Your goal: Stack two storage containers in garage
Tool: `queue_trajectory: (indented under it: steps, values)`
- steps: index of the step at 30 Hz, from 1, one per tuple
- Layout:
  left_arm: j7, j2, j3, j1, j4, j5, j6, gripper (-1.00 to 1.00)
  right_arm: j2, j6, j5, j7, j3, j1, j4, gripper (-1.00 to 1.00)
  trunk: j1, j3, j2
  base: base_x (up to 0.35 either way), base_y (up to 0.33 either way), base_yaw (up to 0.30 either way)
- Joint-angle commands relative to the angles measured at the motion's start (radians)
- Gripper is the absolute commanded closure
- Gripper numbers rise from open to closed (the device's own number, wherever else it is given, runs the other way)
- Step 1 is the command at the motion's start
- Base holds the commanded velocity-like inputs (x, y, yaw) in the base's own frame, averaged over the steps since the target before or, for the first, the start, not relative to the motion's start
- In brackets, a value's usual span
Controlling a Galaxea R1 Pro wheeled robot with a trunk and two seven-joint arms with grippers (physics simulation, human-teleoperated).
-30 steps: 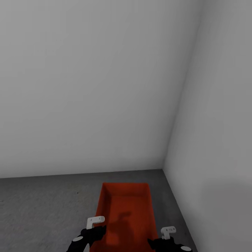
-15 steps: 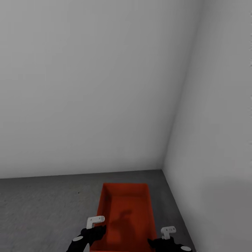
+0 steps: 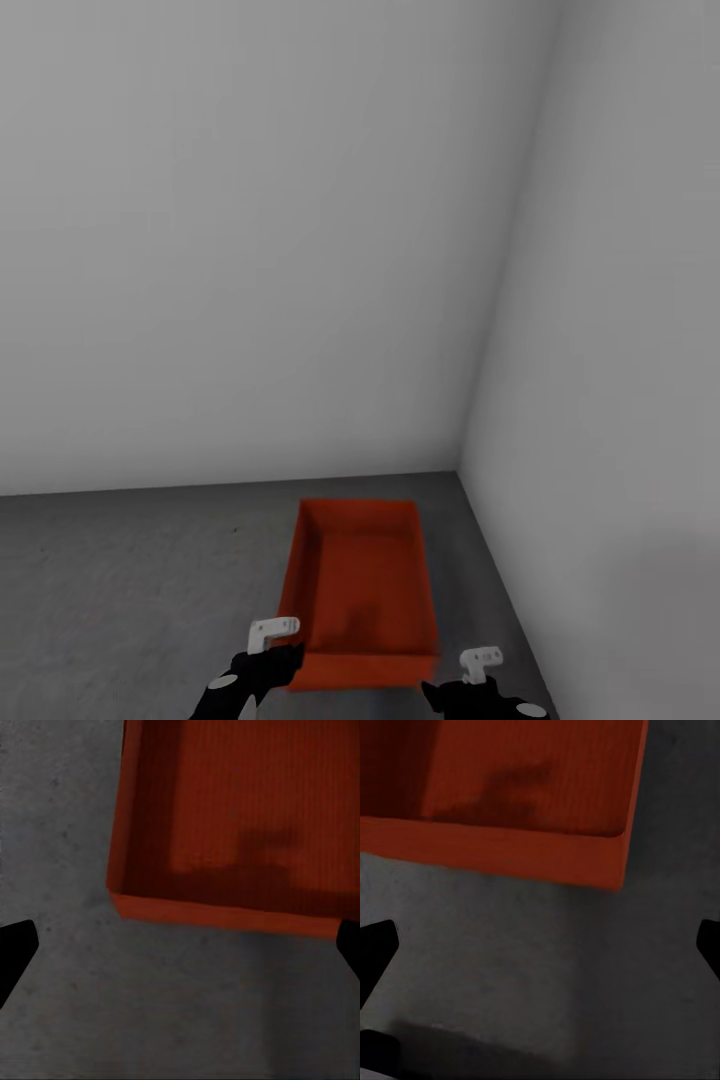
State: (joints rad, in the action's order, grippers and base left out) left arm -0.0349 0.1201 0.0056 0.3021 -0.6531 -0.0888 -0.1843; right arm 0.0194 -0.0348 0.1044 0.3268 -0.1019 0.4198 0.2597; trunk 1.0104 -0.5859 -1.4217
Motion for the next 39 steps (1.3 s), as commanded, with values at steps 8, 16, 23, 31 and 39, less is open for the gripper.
queue_trajectory:
  steps: [8,16,23,31,39]
  values:
    - [-0.003,0.001,0.000,0.000,-0.002,-0.009,-0.006,-1.00,0.001,-0.004,0.011,0.005,-0.009,0.001,0.000,-1.00,-0.031,0.024,0.056,-0.338,0.000,0.000]
    - [-0.003,-0.001,0.000,0.000,-0.002,-0.009,-0.006,-1.00,0.001,-0.004,0.011,0.004,-0.010,0.001,0.000,-1.00,-0.062,0.049,0.112,-0.338,0.000,0.000]
    - [-0.004,-0.016,0.019,0.000,0.010,-0.004,-0.001,-1.00,0.001,-0.004,0.011,0.002,-0.010,0.001,0.000,-1.00,-0.089,0.071,0.161,-0.306,0.000,0.000]
    - [-0.004,-0.137,0.068,-0.001,0.287,-0.006,0.159,-1.00,-0.001,-0.005,0.010,-0.032,-0.010,0.001,-0.016,-1.00,-0.120,0.096,0.217,-0.055,0.000,0.000]
    - [0.001,-0.168,0.068,-0.003,0.625,-0.008,0.462,-1.00,-0.006,-0.071,0.024,-0.171,-0.009,0.001,-0.212,-1.00,-0.150,0.121,0.273,-0.001,0.000,0.000]
